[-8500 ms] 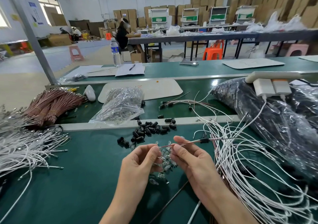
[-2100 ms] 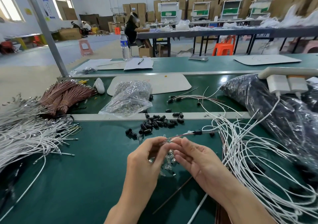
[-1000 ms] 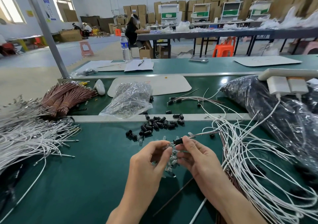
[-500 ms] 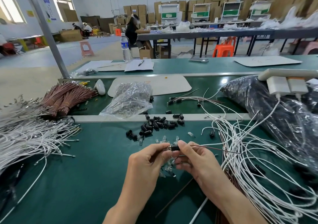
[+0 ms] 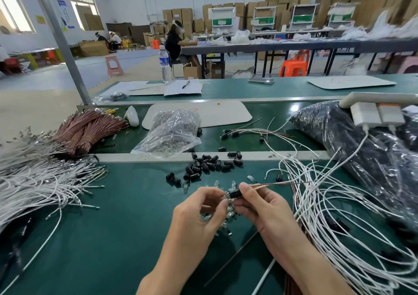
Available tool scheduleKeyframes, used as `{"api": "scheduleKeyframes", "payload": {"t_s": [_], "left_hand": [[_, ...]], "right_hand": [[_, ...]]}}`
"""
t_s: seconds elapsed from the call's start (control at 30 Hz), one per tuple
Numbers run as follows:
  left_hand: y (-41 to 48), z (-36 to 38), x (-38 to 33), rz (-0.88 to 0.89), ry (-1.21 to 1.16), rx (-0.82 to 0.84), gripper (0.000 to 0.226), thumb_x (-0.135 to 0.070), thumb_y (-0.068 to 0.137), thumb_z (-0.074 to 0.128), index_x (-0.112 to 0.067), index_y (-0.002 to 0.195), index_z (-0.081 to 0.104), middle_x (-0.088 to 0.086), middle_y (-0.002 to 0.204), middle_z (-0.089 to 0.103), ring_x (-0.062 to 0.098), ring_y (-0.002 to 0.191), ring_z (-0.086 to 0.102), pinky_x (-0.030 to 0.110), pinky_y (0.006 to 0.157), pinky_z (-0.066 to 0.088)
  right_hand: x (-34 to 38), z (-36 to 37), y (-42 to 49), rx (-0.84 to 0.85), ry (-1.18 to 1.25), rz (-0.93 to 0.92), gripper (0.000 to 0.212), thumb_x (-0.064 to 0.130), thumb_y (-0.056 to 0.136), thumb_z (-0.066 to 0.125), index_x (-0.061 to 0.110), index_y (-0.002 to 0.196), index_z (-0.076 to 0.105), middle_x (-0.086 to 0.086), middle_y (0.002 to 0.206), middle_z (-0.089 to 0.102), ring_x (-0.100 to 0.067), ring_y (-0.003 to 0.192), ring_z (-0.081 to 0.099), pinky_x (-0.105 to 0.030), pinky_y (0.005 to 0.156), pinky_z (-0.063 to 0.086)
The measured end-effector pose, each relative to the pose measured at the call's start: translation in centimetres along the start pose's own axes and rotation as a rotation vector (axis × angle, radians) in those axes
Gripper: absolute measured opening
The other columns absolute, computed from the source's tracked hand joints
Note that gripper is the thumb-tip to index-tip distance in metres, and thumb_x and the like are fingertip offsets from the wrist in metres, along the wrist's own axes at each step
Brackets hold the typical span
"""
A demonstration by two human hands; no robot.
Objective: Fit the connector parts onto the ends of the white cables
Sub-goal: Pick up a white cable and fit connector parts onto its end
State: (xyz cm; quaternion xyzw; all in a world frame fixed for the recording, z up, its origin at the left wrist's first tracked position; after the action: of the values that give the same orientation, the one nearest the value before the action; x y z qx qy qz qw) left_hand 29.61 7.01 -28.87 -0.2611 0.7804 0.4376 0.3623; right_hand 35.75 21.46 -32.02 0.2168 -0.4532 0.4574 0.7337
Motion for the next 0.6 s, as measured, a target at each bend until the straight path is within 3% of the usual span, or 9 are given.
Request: {"api": "scheduleKeyframes", "payload": {"t_s": [0.23, 0.6], "left_hand": [[-0.1, 0.2, -0.2, 0.012, 0.009, 0.023, 0.007, -0.039, 0.086, 0.064, -0.035, 0.091, 0.062, -0.015, 0.084, 0.069, 0.010, 0.078, 0.069, 0.011, 0.070, 0.049], [-0.1, 0.1, -0.3, 0.027, -0.009, 0.055, 0.007, -0.037, 0.084, 0.063, -0.034, 0.091, 0.063, -0.012, 0.081, 0.068, 0.013, 0.074, 0.066, 0.016, 0.067, 0.050]], "right_hand": [[-0.5, 0.6, -0.2, 0.056, 0.027, 0.049, 0.023, 0.032, 0.069, 0.082, 0.013, 0.081, 0.080, -0.015, 0.088, 0.074, -0.019, 0.075, 0.073, -0.021, 0.066, 0.057], [-0.5, 1.2, -0.4, 0.133, 0.029, 0.077, 0.029, 0.032, 0.067, 0.081, 0.010, 0.087, 0.081, -0.015, 0.093, 0.077, -0.017, 0.077, 0.074, -0.020, 0.068, 0.058]]}}
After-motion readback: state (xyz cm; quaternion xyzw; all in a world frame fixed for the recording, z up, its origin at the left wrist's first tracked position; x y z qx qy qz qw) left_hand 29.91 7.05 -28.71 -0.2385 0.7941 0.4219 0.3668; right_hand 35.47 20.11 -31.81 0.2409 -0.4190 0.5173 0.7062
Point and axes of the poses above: each hand's wrist, its own y-axis towards the middle knuckle, its own z-axis out of the palm, x = y × z, the point moved 8 cm from there along y, towards the middle knuckle
